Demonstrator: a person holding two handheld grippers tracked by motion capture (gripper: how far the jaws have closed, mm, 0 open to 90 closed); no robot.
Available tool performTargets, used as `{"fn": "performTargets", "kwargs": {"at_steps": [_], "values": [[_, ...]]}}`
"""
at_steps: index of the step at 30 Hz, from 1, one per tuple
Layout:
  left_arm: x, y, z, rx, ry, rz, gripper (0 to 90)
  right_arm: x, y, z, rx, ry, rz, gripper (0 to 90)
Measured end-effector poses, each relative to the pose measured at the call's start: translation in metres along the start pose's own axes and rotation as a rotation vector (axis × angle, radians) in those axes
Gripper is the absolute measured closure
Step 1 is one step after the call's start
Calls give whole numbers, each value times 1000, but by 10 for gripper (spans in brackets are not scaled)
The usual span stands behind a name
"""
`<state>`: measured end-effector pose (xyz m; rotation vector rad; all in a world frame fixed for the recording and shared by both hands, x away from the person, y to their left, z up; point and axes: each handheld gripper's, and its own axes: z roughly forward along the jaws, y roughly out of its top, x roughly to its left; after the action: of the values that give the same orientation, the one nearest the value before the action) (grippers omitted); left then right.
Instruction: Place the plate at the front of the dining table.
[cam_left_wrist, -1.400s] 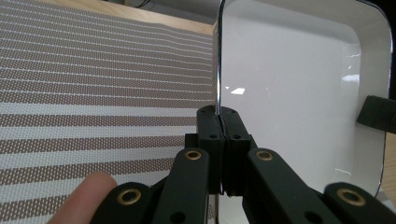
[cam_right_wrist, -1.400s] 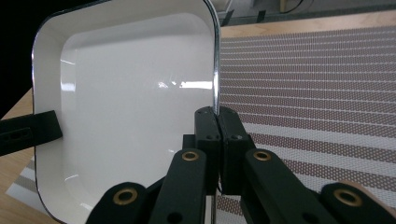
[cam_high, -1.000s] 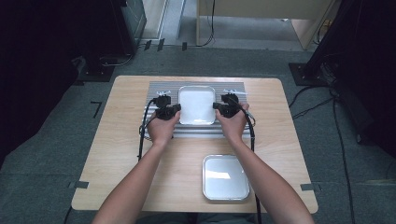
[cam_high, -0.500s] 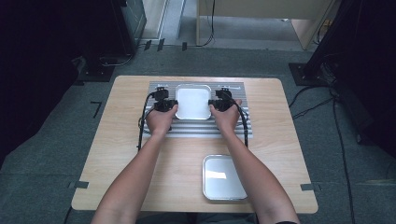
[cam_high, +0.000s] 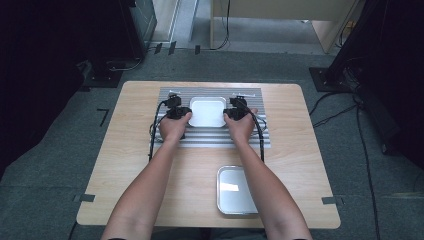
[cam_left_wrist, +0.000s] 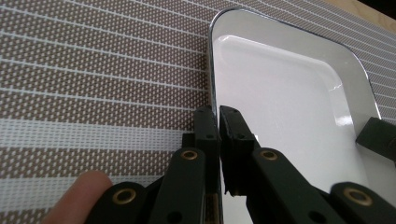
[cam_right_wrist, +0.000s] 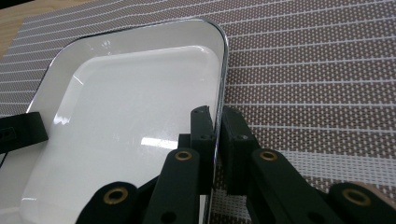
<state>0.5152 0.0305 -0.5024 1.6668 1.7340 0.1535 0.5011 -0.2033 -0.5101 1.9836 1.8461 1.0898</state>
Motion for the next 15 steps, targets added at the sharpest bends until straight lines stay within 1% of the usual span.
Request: {"fn": "performTargets", "kwargs": {"at_steps": [2,4,7,9,12,15], "values": [[0,0,0,-2,2,-4,870,0,0,0,-4,-1,5,858],[-1,1,0,-2,8,1,869,0,0,1,-7,-1,8,858],[0,2,1,-1,10,6,867,2,-1,1,-18,-5,1,856],[1,4,0,-6,6,1,867,2,-2,2,-21,-1,0,854],[1,5,2,-14,4,13,850,2,-1,3,-25,2,9,853],[2,4,3,-11,1,16,842,2,-1,4,-27,3,8,853]]}}
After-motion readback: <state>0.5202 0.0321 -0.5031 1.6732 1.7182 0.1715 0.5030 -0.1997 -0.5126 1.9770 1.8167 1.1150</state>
